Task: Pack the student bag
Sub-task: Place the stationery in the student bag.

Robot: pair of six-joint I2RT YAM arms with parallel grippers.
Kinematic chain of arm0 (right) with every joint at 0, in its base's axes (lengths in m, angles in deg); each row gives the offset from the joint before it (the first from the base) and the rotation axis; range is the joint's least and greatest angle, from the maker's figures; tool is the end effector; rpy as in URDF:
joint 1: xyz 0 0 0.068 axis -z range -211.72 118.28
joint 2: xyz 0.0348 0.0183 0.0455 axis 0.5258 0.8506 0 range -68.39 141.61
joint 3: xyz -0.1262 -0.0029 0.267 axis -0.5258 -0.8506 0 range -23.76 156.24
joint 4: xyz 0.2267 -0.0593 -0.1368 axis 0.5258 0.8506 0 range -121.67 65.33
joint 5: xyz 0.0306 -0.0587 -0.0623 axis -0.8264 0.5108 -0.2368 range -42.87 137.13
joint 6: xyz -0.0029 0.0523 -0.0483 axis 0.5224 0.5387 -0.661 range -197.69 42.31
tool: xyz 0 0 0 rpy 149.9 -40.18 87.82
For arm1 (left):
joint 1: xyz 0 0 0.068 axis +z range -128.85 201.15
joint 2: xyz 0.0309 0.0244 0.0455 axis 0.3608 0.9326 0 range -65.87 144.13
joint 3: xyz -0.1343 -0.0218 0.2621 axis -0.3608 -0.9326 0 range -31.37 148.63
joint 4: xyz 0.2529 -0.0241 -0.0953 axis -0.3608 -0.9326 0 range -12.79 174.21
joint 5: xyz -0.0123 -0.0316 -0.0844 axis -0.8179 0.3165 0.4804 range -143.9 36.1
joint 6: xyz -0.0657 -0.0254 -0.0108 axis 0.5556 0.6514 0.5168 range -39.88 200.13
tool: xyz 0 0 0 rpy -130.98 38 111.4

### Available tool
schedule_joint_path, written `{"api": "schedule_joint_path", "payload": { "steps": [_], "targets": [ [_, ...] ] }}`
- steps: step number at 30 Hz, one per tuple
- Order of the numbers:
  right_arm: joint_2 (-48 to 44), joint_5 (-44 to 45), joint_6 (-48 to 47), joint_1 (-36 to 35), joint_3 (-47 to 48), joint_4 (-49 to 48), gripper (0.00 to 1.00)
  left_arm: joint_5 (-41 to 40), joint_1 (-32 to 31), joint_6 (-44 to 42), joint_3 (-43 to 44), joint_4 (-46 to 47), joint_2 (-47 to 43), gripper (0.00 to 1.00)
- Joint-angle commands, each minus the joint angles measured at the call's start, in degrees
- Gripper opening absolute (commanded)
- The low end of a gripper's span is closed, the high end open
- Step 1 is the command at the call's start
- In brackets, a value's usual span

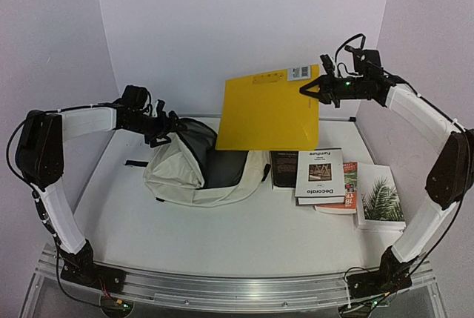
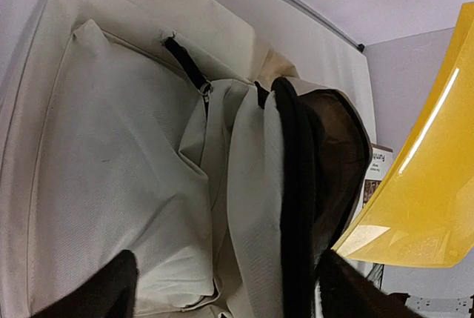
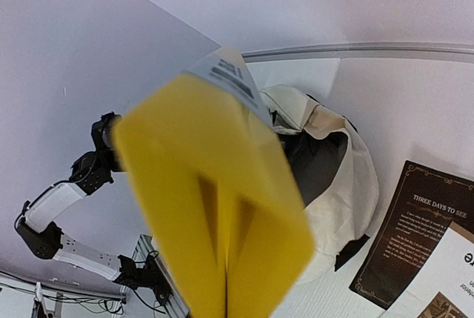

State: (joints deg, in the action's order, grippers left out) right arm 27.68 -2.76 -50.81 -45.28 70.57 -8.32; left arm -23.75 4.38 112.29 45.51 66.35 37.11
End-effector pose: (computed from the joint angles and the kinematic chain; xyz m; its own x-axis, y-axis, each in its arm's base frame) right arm 0.3868 0.1393 0.4039 -0.7404 0.1211 -0.6611 -0.5489 0.4588 0.6987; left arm 0.4033 -0.1524 0.2482 -0.8798 -0.2157 -0.4237 0.1503 0.7192 -0.6783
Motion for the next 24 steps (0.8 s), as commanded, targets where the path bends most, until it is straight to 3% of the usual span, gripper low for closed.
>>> {"api": "schedule_joint_path", "payload": {
  "steps": [1,4,7,11,19,24],
  "targets": [
    [-4.6,0.35,1.9,-0.3,-1.89,-3.67,0.0,5.65,0.16,1.4,5.28,3.79,1.92,0.57],
    [-6.47,3.19,4.21,-0.26,-4.76,-3.75,0.0,7.54,0.16,1.24,5.31,4.3,1.84,0.23],
    [-7.55,3.46,7.01,-0.29,-8.15,-4.23,0.0,9.98,0.05,-0.35,4.97,6.58,-0.43,0.03],
    [-8.95,4.79,10.34,-0.32,-13.09,-6.48,0.0,13.96,0.08,-2.38,4.9,10.83,-4.72,0.0],
    [-9.72,2.94,22.84,-1.8,-23.9,-21.63,0.0,22.47,-0.09,-3.05,10.47,12.54,-4.94,0.0],
    [-8.79,2.05,25.4,-3.8,-26.29,-22.56,0.0,23.07,-0.28,-4.22,12.06,12.51,-4.34,0.0]
  ]
}}
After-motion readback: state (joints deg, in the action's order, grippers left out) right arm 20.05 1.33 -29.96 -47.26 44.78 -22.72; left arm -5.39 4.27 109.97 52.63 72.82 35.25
